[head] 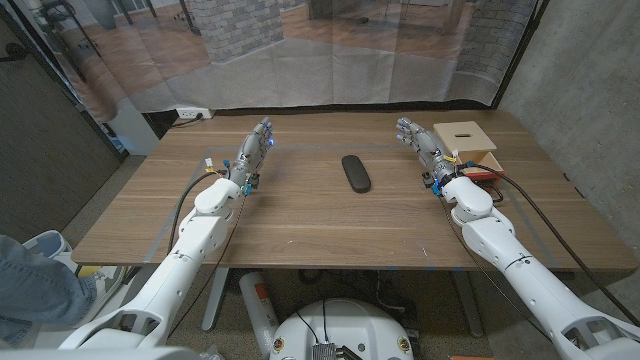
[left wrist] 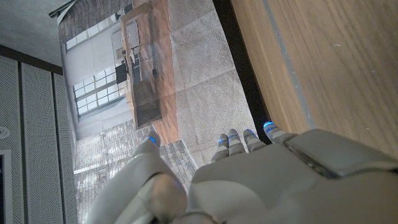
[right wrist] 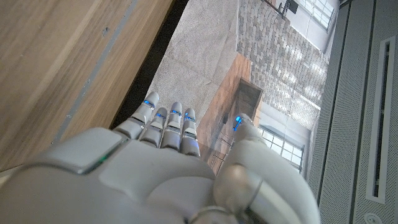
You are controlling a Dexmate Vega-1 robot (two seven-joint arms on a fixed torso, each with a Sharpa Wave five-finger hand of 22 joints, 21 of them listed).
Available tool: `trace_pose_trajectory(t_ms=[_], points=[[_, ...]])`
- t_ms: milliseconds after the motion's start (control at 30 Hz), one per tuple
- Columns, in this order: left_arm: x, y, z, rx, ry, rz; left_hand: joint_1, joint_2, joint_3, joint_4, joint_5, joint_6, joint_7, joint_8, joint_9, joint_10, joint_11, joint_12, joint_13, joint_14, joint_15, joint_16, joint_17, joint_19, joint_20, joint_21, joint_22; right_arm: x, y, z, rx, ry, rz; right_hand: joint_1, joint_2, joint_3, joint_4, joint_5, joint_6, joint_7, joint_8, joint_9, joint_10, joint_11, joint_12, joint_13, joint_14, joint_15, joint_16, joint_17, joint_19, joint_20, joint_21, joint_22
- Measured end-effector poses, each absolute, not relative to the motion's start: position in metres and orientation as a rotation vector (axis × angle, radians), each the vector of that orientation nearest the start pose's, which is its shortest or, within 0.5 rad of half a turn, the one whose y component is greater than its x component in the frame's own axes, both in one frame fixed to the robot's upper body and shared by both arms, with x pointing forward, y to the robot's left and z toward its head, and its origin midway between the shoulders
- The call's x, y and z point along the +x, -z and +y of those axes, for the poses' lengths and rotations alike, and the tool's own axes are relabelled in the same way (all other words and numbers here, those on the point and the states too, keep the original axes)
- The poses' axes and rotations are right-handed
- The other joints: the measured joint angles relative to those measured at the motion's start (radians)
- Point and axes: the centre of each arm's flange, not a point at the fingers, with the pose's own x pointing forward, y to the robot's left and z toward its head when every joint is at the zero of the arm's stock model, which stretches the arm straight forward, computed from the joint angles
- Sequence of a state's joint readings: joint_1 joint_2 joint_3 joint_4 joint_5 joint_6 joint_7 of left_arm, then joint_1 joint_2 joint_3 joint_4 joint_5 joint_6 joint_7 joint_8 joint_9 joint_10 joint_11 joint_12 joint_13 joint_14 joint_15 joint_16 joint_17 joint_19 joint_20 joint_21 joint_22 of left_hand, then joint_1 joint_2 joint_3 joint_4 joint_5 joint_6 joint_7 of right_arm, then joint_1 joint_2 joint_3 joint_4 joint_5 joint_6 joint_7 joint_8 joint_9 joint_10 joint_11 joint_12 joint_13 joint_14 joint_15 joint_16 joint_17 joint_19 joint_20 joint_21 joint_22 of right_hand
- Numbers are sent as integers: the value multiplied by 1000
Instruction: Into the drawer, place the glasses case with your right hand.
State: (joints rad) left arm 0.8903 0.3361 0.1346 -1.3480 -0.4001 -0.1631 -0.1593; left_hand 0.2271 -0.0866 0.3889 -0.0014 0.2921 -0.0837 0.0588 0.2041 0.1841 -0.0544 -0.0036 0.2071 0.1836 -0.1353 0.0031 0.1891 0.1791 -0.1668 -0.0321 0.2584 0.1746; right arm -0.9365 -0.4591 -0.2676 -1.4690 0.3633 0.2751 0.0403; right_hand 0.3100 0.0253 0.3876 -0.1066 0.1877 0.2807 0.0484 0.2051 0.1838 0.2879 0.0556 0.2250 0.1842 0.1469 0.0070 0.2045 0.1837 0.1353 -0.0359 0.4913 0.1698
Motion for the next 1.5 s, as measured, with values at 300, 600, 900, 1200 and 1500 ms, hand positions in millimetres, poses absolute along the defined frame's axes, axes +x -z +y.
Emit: trace_pose_trajectory(t_ms=[300,600,900,1200,1500], points=[[649,20,288,11,210,-592,0,0,0,0,0,0,0,0,0,0,0,0,0,2,2,0,0,0,0,0,0,612,9,-258,-207,-210,-723,2,-2,-4,-4,0,5,5,0,0,11,0,7,0,11,0,8,5,11,0,0,5],[648,20,287,10,212,-597,4,4,-2,-2,0,5,-5,0,0,0,0,0,0,2,2,0,0,0,0,-7,0,606,8,-254,-254,-198,-740,9,-9,-8,-8,0,14,7,0,5,17,5,7,0,20,2,8,2,17,-1,-8,5],[647,21,286,1,214,-599,4,4,-4,-4,0,5,-5,0,0,0,0,0,0,5,5,0,0,0,0,-11,0,600,7,-248,-302,-186,-749,27,-27,-16,-25,0,25,11,0,5,35,10,7,0,54,8,8,2,45,-5,-8,5],[646,22,285,-3,215,-603,4,4,-4,-4,0,5,-5,0,0,0,0,0,0,5,5,0,0,0,0,-15,0,593,5,-242,-365,-167,-761,42,-42,-19,-36,0,25,11,0,5,41,5,7,0,63,16,8,2,52,2,-8,5],[645,21,285,-4,215,-605,4,4,-4,-4,0,5,-5,0,0,6,-6,0,0,5,5,0,0,0,0,-19,0,587,4,-237,-415,-151,-767,50,-50,-23,-40,5,36,11,0,5,45,9,7,0,68,11,8,2,57,-4,-14,5]])
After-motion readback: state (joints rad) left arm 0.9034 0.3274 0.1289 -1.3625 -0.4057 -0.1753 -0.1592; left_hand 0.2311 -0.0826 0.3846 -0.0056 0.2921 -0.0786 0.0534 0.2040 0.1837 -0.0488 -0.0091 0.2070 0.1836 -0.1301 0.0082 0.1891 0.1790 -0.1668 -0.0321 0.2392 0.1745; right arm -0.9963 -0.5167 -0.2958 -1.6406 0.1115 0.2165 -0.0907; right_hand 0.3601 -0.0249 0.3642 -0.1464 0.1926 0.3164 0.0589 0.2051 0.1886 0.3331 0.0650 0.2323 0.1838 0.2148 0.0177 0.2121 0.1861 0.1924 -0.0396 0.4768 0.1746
